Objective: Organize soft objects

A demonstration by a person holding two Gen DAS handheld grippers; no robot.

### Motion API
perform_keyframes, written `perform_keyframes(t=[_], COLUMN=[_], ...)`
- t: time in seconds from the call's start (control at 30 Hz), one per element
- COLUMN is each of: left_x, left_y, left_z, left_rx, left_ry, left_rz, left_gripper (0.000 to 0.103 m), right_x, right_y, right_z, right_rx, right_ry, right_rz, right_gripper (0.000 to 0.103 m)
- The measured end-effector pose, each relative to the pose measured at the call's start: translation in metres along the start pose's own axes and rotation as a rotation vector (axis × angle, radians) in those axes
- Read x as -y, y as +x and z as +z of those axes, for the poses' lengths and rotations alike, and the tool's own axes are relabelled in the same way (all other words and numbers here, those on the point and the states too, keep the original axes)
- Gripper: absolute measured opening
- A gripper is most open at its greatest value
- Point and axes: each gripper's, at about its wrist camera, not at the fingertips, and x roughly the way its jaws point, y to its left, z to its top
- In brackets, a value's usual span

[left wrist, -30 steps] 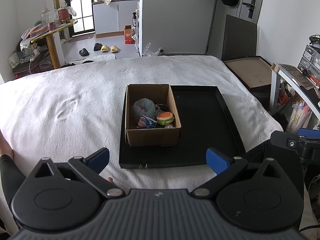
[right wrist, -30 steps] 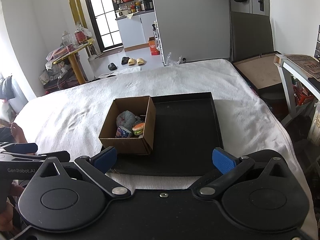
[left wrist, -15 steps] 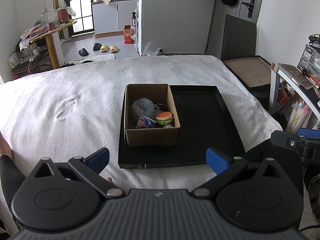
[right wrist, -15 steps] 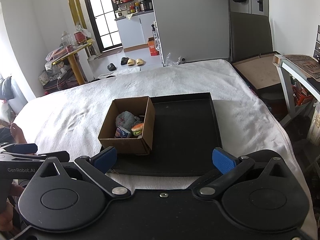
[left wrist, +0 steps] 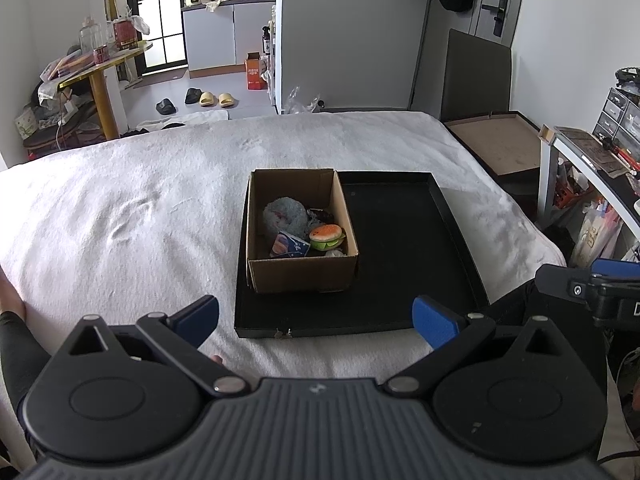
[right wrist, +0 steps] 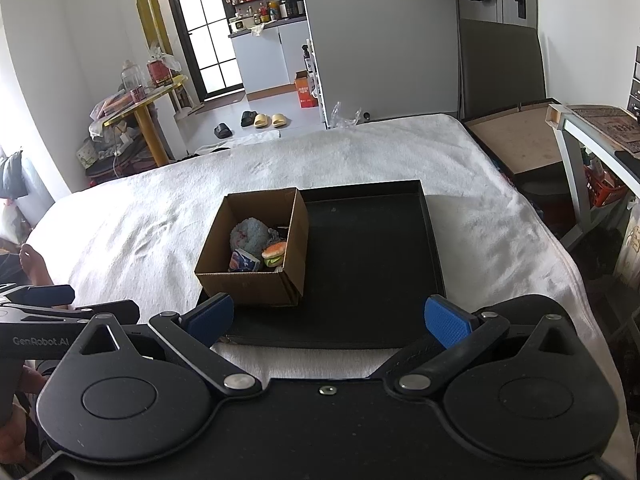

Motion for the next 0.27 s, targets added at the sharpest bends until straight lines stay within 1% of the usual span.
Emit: perform_keyframes(t=[0.27], left_x=[0.0], left_y=[0.0004], left_z=[0.0], left_rx=[-0.004], left_ry=[-0.002], left_rz=[-0.002], left_gripper=[0.102], right_x=[-0.0004], right_y=[0.0004], right_z=[-0.0004], right_rx=[-0.001], right_ry=[0.0], right_rz=[-0.001], right_gripper=[0.103])
